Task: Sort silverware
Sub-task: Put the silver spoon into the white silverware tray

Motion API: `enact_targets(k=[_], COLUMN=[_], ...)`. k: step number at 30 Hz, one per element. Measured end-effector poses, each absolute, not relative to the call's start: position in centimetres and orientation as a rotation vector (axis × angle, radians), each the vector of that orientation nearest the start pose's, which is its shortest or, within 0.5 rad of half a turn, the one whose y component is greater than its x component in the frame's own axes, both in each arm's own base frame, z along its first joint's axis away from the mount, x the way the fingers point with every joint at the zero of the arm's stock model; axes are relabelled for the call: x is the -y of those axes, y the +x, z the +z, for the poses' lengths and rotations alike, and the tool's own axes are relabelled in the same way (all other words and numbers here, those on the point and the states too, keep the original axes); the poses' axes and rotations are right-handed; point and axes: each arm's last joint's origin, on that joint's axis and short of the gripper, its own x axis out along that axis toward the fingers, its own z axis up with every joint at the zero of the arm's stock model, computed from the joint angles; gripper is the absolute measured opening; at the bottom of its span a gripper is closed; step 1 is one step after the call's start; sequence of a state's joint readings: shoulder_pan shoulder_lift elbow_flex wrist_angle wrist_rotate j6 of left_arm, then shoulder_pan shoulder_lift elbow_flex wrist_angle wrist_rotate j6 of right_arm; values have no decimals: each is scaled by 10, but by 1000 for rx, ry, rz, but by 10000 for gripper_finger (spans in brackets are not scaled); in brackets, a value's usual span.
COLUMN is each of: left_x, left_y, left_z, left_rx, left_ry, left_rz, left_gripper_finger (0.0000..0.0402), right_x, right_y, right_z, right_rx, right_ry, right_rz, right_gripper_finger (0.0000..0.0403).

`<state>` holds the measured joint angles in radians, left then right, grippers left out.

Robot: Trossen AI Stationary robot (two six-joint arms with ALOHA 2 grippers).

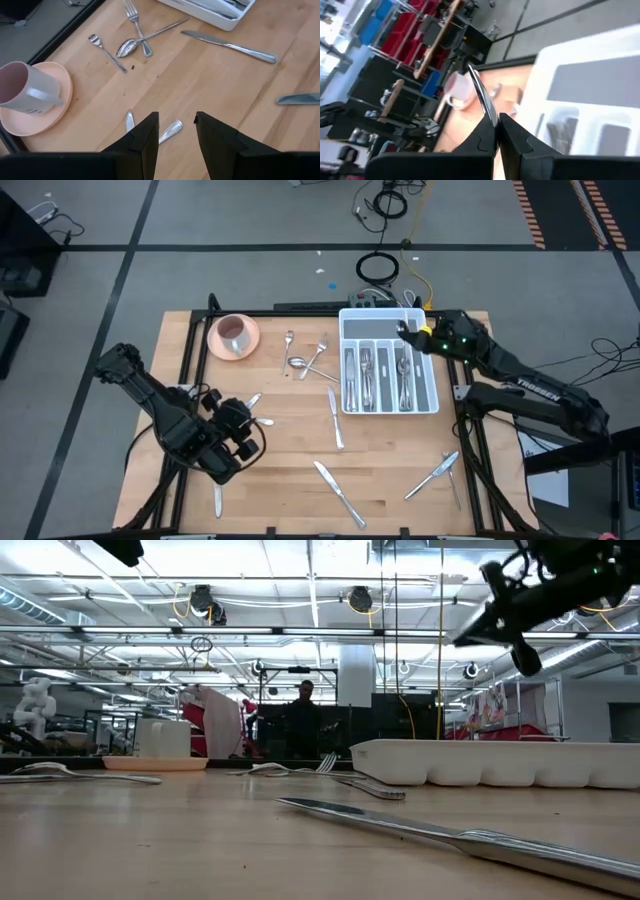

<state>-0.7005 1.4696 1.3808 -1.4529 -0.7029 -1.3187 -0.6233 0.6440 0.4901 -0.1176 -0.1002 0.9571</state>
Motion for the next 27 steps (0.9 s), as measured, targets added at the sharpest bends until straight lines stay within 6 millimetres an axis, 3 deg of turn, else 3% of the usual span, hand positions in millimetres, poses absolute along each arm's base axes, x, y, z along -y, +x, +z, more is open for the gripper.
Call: enact_targets(k=[4,11,15,27], left_x=[141,140,140,136], left_y=[202,203,202,205], left_z=[314,314,314,314], left_rx=[-894,-897,-908,-907], left_ry=[-173,-178,-183,-193], left_rz=[695,698,694,713], left_gripper_finger=[138,138,138,138], right_x=[86,81,76,73], right_y=[123,115,109,106], right_z=[228,170,148,140], right_rx=[-27,53,69,58], right_ry=[1069,1186,1234,1252], right_rz=[-661,-652,-655,-656], right_gripper_finger=[0,0,0,0])
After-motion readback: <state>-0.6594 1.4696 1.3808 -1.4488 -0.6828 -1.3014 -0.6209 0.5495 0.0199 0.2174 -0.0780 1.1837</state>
